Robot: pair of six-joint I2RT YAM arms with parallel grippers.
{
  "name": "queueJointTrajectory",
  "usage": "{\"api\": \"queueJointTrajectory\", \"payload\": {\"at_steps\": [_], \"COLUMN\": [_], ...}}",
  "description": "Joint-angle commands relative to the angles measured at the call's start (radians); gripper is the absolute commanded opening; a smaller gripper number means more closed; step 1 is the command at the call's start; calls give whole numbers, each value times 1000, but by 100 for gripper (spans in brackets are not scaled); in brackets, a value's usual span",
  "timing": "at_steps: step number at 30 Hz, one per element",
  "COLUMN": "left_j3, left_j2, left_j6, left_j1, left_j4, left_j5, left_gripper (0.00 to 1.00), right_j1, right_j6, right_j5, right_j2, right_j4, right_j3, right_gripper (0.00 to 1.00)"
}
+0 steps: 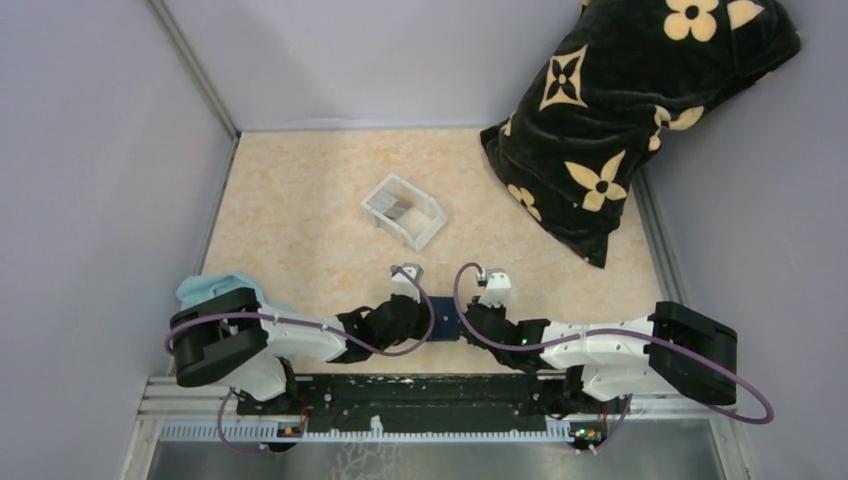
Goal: Put the credit cards into the card holder
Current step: Close the card holder at the center of the board.
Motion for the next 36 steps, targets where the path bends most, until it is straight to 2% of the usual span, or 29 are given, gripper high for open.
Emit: {"api": "queueJointTrajectory", "payload": {"at_steps": [1, 7, 9, 14, 18, 25, 32, 36], "left_j3": [55, 111, 121, 130, 141, 149, 157, 159], "left_j2": [55, 122, 129, 130, 138, 147, 146, 136], "left_j6": [4, -20, -42, -56, -60, -61, -59, -49], "left_j1": [3, 2, 2, 2, 2, 4, 25, 47], "left_j4": [-81, -145, -172, -202, -226, -228, -239, -240], "left_j5": [33, 47, 38, 19, 15, 23, 58, 83], "left_gripper": [4, 3, 3, 2, 2, 2, 2, 2], "right_j1": [-32, -39, -39, -28, -12, 31, 129, 157], "right_j6": [83, 99, 51, -63, -127, -207, -212, -216], "right_j5": [0, 11, 11, 36, 90, 154, 240, 260], "right_j2": [-55, -84, -85, -69, -67, 20, 136, 167], "right_j4": [6, -27, -35, -131, -194, -261, -360, -362], "right_j3": [-40, -45, -35, 45, 88, 148, 220, 232], "right_gripper": [0, 0, 1, 26, 34, 37, 38, 37]}}
